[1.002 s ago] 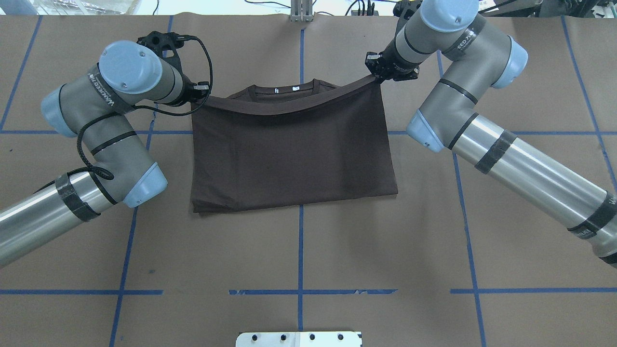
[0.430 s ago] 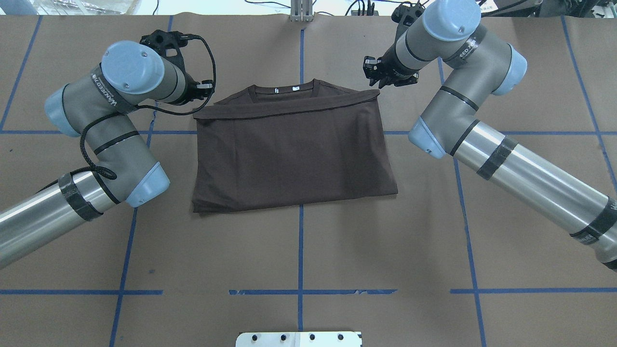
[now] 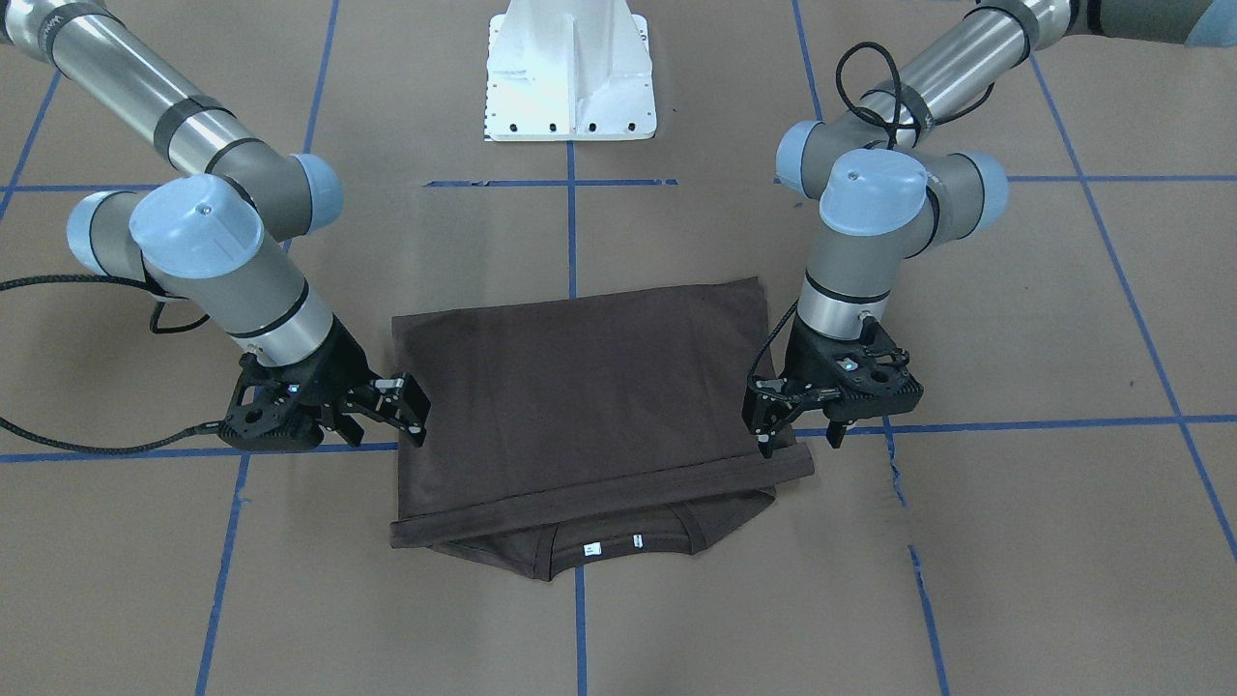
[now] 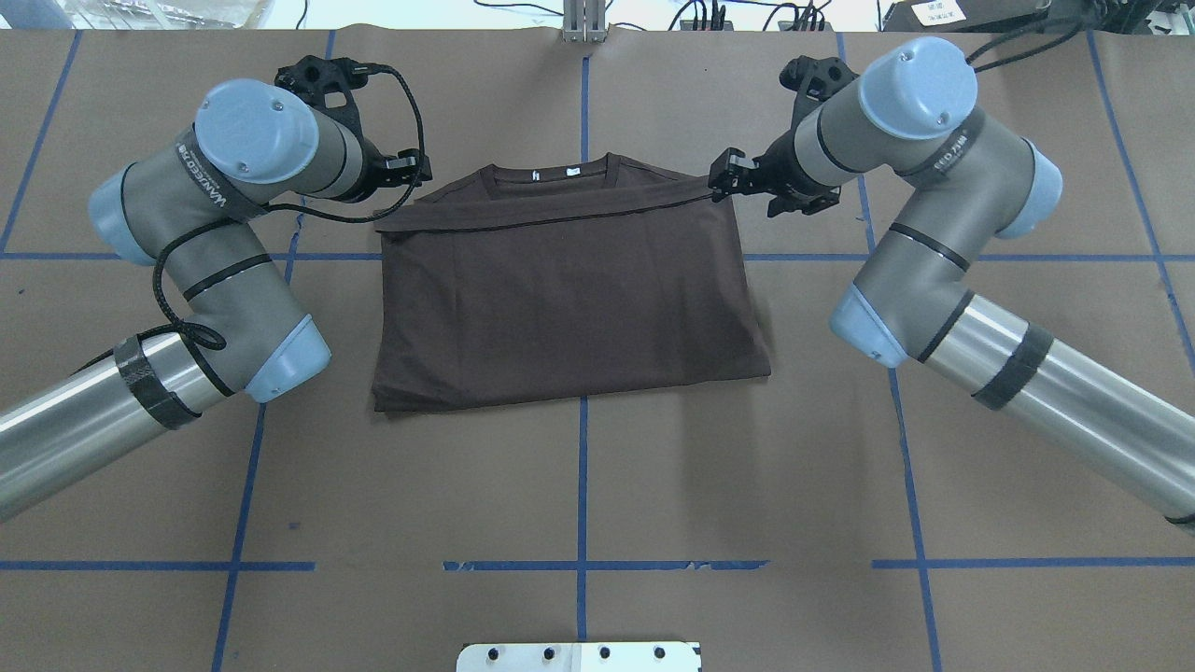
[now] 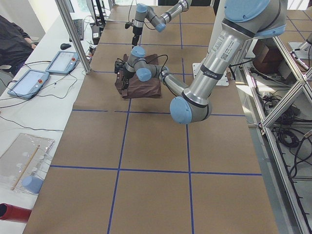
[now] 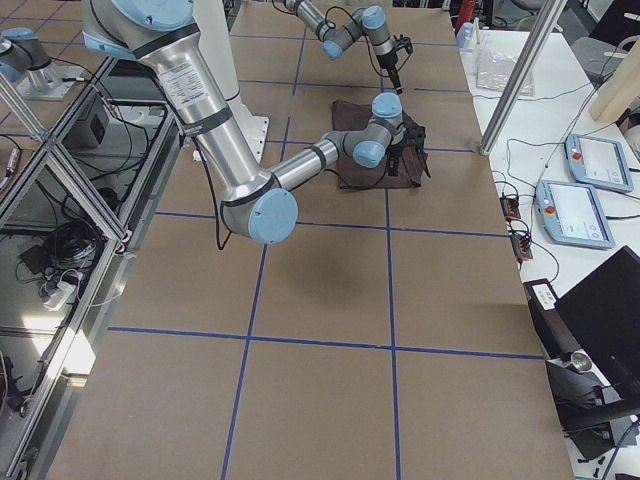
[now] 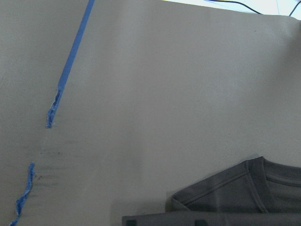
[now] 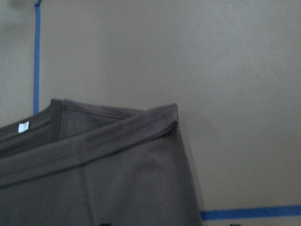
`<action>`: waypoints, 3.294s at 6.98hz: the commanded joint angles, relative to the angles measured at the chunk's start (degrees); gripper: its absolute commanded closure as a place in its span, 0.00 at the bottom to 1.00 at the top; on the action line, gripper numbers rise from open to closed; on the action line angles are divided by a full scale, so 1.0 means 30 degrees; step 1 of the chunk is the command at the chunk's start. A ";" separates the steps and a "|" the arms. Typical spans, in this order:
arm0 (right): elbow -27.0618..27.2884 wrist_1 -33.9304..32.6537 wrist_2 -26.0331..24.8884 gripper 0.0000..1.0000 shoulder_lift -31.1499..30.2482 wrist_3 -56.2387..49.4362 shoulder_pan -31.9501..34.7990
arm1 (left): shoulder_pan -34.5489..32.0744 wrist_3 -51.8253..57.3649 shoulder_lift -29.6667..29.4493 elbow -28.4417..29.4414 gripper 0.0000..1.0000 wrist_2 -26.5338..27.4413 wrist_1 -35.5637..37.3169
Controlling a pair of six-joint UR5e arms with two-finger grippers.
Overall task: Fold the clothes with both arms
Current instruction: 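Move the right gripper to the folded shirt's side edge and grasp it, then drag the folded shirt with the right gripper toward the robot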
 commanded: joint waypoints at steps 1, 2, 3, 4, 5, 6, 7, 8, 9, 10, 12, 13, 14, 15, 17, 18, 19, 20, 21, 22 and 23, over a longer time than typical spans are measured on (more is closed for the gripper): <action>0.3773 -0.1401 -0.0142 0.00 -0.3357 0.0313 -0.1519 | 0.0108 -0.0078 -0.0001 -0.0689 0.00 -0.0055 0.0014; 0.3871 -0.1463 -0.0780 0.01 -0.3514 0.0401 -0.2541 | 0.0195 -0.0078 -0.0001 -0.0780 0.00 0.0003 0.0014; 0.3640 -0.1493 -0.1511 0.05 -0.3341 0.0402 -0.3653 | 0.0196 -0.0049 0.0057 -0.0810 0.00 0.0004 0.0014; 0.3289 -0.1493 -0.1606 0.07 -0.3165 0.0402 -0.3810 | 0.0196 -0.0020 0.0115 -0.0810 0.00 0.0004 0.0014; 0.2880 -0.1464 -0.1665 0.11 -0.3019 0.0257 -0.3869 | 0.0196 -0.0020 0.0145 -0.0810 0.00 0.0004 0.0014; 0.2499 -0.1464 -0.1665 0.17 -0.2727 0.0197 -0.3870 | 0.0196 -0.0020 0.0203 -0.0839 0.00 0.0004 0.0014; 0.2466 -0.1464 -0.1665 0.30 -0.2753 0.0110 -0.3841 | 0.0196 -0.0020 0.0262 -0.0810 0.00 0.0004 -0.0015; 0.2378 -0.1464 -0.1636 0.45 -0.2724 0.0051 -0.3869 | 0.0196 -0.0020 0.0320 -0.0810 0.00 0.0004 -0.0015; 0.2378 -0.1464 -0.1636 0.65 -0.2666 0.0021 -0.3841 | 0.0196 -0.0020 0.0321 -0.0839 0.00 0.0033 -0.0015; 0.2349 -0.1493 -0.1607 0.94 -0.2579 -0.0008 -0.3782 | 0.0196 -0.0020 0.0321 -0.0810 0.00 0.0033 -0.0015; 0.2407 -0.1347 -0.1345 1.00 -0.2519 -0.0009 -0.3724 | 0.0196 -0.0019 0.0321 -0.0810 0.00 0.0033 -0.0015; 0.2697 -0.1289 -0.1256 1.00 -0.2635 -0.0009 -0.3607 | 0.0196 -0.0020 0.0321 -0.0839 0.00 0.0033 -0.0015; 0.3425 -0.1404 -0.1168 1.00 -0.3158 0.0049 -0.3490 | 0.0196 -0.0020 0.0263 -0.0839 0.00 0.0033 -0.0015; 0.6043 -0.1347 -0.1196 1.00 -0.6006 0.0079 -0.4040 | 0.0196 -0.0049 0.0204 -0.0897 0.00 0.0033 -0.0015; 1.1438 -0.1288 -0.1255 1.00 -1.1547 0.0343 -0.7336 | 0.0371 -0.0605 0.0262 -0.1160 0.00 0.0062 -0.0015; 1.2533 -0.1259 -0.1168 1.00 -1.2935 0.0546 -0.9676 | 0.0488 -0.0751 0.0262 -0.1394 0.00 0.0091 -0.0015; 1.3327 -0.1230 -0.1167 0.99 -1.3442 0.1563 -1.1411 | 0.0634 -0.0868 0.0378 -0.1918 0.00 0.0120 0.0043; 1.3712 -0.1230 -0.1225 0.01 -1.3447 0.1660 -1.1515 | 0.0781 -0.0840 0.0757 -0.2387 0.00 0.0034 0.0073; 1.3918 -0.1201 -0.1516 0.00 -1.3244 0.1690 -1.1168 | 0.1188 -0.0927 0.1021 -0.3059 0.00 -0.0141 0.0189; 1.3863 -0.1200 -0.1461 0.00 -1.2227 0.1691 -0.9540 | 0.2062 -0.2175 0.1256 -0.3907 0.00 -0.1245 0.1147; 1.3717 -0.1200 -0.1547 0.00 -1.1462 0.1691 -0.8277 | 0.3173 -0.4392 0.1316 -0.5105 0.00 -0.2039 0.1969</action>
